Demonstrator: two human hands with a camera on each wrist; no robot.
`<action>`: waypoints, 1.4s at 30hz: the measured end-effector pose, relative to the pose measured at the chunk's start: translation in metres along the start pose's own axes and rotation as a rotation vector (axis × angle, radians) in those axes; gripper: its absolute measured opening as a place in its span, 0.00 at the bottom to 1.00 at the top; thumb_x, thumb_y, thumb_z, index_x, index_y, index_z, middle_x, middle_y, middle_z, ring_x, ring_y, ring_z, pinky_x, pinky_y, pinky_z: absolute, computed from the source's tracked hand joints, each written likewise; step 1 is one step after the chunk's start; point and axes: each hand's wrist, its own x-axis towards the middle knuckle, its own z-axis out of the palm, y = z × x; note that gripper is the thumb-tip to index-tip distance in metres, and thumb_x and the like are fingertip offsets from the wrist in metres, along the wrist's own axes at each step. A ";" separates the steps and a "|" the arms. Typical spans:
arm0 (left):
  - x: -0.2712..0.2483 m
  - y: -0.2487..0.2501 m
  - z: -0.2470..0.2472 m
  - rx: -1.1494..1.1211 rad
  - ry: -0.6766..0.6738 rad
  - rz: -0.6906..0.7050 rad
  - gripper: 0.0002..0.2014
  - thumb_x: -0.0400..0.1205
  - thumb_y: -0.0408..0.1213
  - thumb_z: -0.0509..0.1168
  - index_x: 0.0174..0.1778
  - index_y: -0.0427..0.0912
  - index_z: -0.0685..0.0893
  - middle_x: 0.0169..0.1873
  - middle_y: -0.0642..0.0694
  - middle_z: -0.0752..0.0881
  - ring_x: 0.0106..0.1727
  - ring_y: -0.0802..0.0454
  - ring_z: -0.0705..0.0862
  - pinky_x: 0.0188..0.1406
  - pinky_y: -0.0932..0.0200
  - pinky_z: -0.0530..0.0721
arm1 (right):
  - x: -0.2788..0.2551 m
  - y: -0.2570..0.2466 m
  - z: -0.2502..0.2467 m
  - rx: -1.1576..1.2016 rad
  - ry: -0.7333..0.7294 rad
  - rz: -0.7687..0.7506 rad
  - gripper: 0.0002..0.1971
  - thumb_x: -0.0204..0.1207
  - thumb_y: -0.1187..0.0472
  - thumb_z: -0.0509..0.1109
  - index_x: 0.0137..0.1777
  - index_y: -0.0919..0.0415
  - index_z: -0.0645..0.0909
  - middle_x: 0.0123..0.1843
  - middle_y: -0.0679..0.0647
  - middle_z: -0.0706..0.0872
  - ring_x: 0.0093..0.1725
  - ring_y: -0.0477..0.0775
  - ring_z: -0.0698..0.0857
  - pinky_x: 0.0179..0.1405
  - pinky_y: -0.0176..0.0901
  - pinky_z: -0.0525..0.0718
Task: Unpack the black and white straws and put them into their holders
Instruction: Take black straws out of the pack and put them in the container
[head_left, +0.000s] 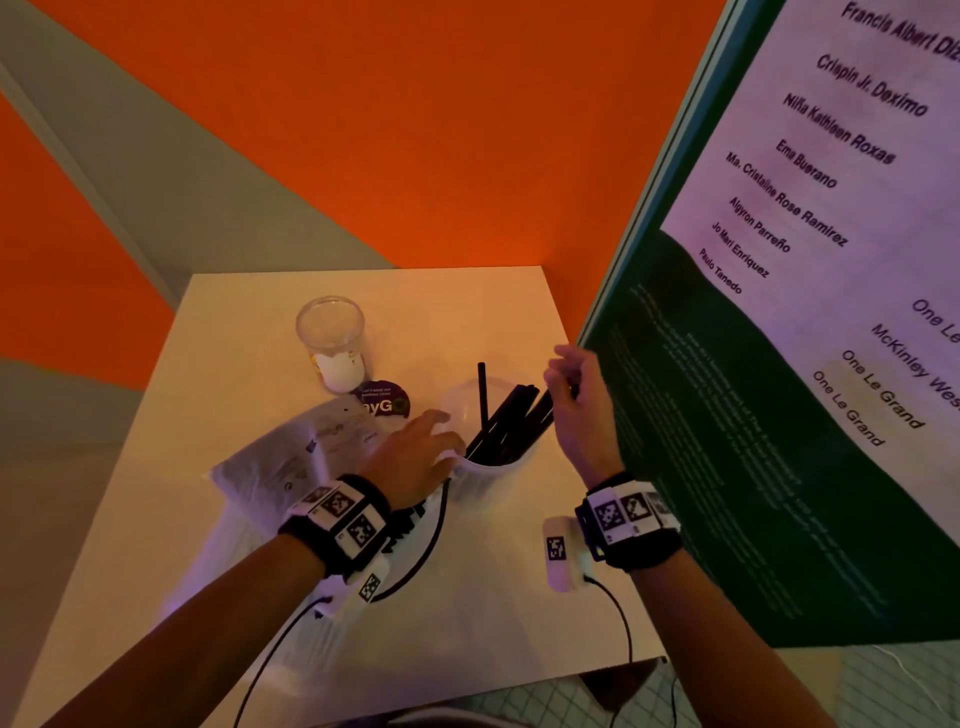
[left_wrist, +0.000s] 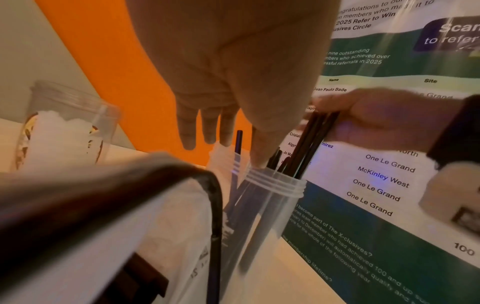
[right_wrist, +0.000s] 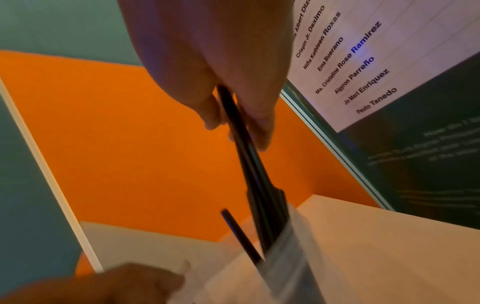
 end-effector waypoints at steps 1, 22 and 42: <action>0.000 0.000 -0.001 0.005 -0.016 0.006 0.12 0.86 0.39 0.60 0.62 0.47 0.82 0.77 0.47 0.65 0.69 0.46 0.76 0.58 0.61 0.74 | -0.001 0.012 0.005 -0.079 -0.017 0.040 0.21 0.81 0.54 0.66 0.72 0.55 0.70 0.66 0.53 0.79 0.67 0.50 0.78 0.66 0.44 0.77; -0.001 -0.021 -0.008 -0.031 -0.184 0.156 0.21 0.83 0.31 0.59 0.72 0.51 0.77 0.77 0.47 0.65 0.62 0.43 0.80 0.59 0.50 0.79 | 0.015 0.021 0.116 -0.086 -0.364 -0.306 0.13 0.83 0.69 0.60 0.63 0.58 0.79 0.54 0.57 0.77 0.46 0.50 0.80 0.48 0.29 0.77; -0.048 -0.043 -0.003 0.149 -0.177 0.007 0.46 0.74 0.58 0.69 0.82 0.54 0.49 0.77 0.45 0.64 0.73 0.45 0.69 0.71 0.47 0.72 | -0.012 -0.006 0.060 -0.328 -0.107 -0.412 0.07 0.73 0.70 0.65 0.47 0.61 0.82 0.50 0.53 0.83 0.54 0.52 0.78 0.56 0.42 0.76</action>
